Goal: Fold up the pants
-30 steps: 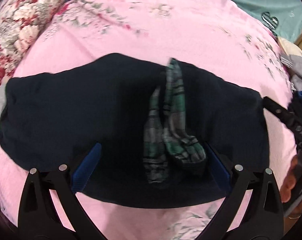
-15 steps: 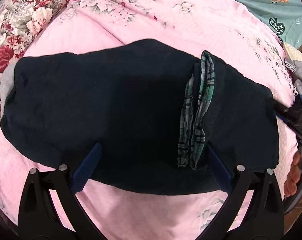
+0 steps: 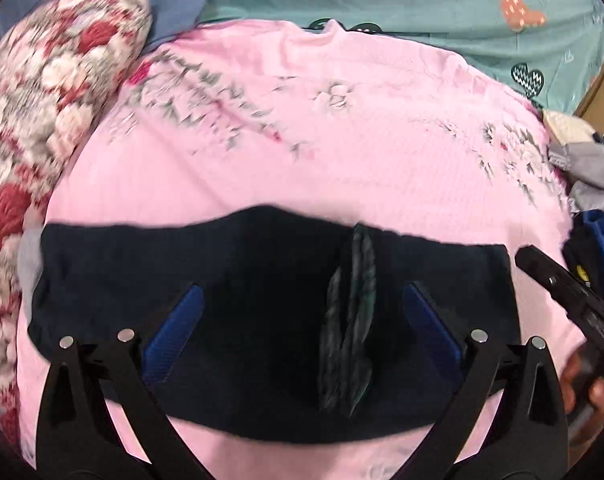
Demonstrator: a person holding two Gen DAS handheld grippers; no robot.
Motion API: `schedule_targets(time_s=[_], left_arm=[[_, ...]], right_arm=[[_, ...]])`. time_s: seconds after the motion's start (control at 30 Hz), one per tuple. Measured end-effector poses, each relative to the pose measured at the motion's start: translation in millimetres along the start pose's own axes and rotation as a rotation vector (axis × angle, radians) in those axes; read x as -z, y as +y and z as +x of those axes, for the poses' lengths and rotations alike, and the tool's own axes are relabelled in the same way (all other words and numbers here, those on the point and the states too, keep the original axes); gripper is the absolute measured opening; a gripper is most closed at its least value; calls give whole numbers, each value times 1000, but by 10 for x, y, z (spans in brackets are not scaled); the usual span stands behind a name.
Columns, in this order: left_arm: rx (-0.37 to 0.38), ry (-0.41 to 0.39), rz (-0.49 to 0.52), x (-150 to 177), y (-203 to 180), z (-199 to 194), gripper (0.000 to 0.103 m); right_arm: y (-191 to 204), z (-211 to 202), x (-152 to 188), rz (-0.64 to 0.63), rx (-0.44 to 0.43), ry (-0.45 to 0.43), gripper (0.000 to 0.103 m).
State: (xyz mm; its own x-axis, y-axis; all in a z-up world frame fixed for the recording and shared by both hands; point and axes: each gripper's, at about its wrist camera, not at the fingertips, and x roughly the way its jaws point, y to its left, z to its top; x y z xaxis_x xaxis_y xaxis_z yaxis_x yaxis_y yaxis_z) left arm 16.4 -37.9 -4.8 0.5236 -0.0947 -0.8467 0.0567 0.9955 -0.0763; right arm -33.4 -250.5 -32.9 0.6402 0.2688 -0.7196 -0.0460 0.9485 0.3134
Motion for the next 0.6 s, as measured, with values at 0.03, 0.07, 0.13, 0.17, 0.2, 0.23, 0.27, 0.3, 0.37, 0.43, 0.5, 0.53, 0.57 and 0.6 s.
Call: schedule_targets(time_s=[0.03,0.07,0.13,0.17,0.2,0.23,0.27,0.3,0.37,0.43,0.5,0.53,0.57,0.6], left_arm=[[-14,-2,14,-31,-69,79,101],[-16,8,29,-61,-139,186,101],[-10,28,32,-92,-152,331,101],[-46,28,30,-122,-138,433,101],[-101,26,35,-137,-115,522,101],[-126,33,31,-136,-89,583,101],[-86,51,2,-122,7,642,101],[-49,57,-30,-113,90,660,101],[-17,64,-57,-72,181,636,101],[-14,64,-71,-53,197,533,101],[6,39,-76,29,197,303,100],[14,28,-68,94,201,190,100],[17,26,-59,145,195,129,100],[22,25,-50,203,176,81,100]], right_arm=[[22,-23,-12,-4,-24,-15,59],[41,-37,-16,-5,-67,-29,52],[45,26,-19,6,-156,16,16],[9,128,-12,38,-200,71,11],[-34,212,-1,61,-211,111,11],[-73,292,8,79,-193,137,11],[-110,366,8,86,-169,150,7],[-136,390,-1,87,-164,152,1],[-231,379,-24,126,-164,141,0],[-295,320,-36,148,-154,126,0],[-266,233,-47,118,-112,94,3],[-246,200,-40,110,-110,90,6],[-220,164,-19,113,-143,108,7],[-175,137,-3,102,-185,133,7]])
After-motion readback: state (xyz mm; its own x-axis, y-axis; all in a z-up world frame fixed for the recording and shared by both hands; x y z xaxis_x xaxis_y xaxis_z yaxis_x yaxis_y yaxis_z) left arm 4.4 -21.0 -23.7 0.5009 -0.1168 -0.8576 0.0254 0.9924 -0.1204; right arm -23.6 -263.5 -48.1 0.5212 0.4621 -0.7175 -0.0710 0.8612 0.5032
